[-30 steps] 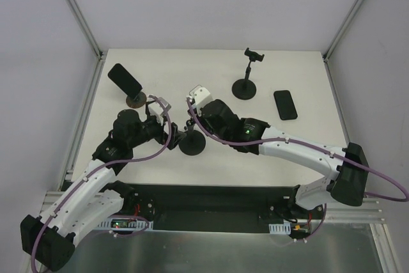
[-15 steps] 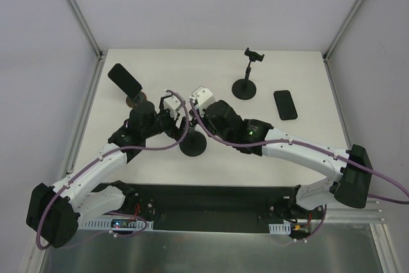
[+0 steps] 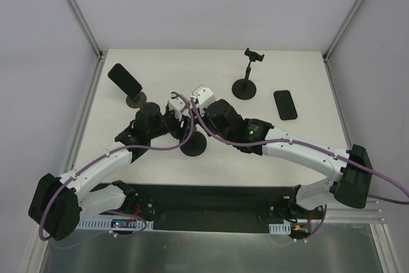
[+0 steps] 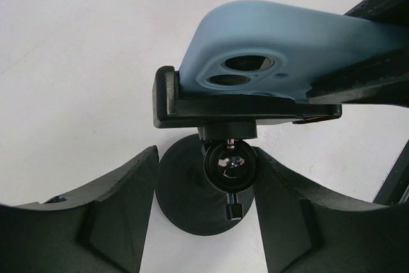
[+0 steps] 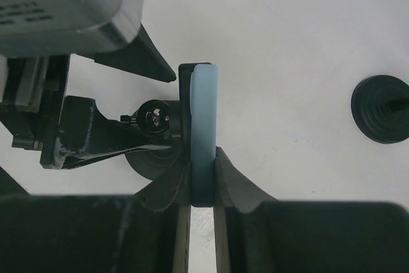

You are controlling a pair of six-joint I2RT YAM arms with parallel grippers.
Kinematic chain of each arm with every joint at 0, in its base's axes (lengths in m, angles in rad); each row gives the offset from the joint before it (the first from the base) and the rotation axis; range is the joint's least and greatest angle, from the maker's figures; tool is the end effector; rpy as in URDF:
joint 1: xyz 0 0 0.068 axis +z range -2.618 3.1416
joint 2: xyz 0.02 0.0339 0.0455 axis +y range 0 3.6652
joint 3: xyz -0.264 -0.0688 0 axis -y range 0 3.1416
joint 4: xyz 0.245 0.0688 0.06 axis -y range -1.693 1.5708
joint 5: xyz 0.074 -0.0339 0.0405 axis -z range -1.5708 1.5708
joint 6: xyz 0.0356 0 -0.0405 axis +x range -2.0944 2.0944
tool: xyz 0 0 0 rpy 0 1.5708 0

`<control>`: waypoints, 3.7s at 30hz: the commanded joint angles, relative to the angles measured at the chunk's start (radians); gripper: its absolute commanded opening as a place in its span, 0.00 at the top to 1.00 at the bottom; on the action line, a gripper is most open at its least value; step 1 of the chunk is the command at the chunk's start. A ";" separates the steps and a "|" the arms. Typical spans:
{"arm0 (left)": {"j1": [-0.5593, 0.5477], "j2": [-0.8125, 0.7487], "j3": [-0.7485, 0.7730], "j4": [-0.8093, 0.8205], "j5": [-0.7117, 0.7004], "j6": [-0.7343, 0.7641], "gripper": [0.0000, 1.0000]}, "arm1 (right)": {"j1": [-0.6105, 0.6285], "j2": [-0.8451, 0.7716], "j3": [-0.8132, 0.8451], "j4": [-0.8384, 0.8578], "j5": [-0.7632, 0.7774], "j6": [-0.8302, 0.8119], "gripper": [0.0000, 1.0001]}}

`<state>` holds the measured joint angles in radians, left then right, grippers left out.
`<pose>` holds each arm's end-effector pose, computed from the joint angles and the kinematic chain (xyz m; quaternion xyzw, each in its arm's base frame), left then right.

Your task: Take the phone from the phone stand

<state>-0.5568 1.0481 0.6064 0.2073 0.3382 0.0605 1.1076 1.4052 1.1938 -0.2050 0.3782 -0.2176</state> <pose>0.1975 -0.1369 0.2668 0.3344 0.7055 -0.2781 0.5596 0.1577 0.2863 0.3378 -0.4255 0.7120 0.0885 0.5516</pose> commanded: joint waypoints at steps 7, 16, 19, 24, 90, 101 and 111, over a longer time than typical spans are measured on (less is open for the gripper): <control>-0.035 0.020 -0.014 0.069 -0.022 -0.013 0.60 | 0.001 -0.046 0.003 0.115 -0.038 0.053 0.99; -0.060 0.020 -0.013 0.063 -0.034 -0.021 1.00 | 0.000 -0.069 -0.057 0.194 0.013 0.078 0.68; -0.063 0.009 -0.013 0.060 -0.039 -0.025 1.00 | -0.002 -0.077 -0.094 0.265 0.047 0.073 0.61; -0.077 0.009 -0.007 0.049 -0.044 -0.021 1.00 | -0.002 -0.063 -0.135 0.389 0.082 0.064 0.54; 0.009 0.050 0.108 -0.229 -0.317 -0.268 1.00 | -0.144 -0.170 -0.106 -0.086 0.180 0.360 0.99; 0.009 0.032 0.099 -0.229 -0.311 -0.275 1.00 | -0.183 -0.170 -0.092 -0.077 0.189 0.363 0.99; 0.008 0.018 0.096 -0.226 -0.295 -0.251 1.00 | -0.265 -0.222 -0.102 -0.068 0.274 0.423 0.99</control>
<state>-0.6346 1.1095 0.7189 0.0452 0.2230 -0.2089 0.9344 1.2995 1.0725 -0.1410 0.4492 0.2665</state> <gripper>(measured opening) 0.317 0.169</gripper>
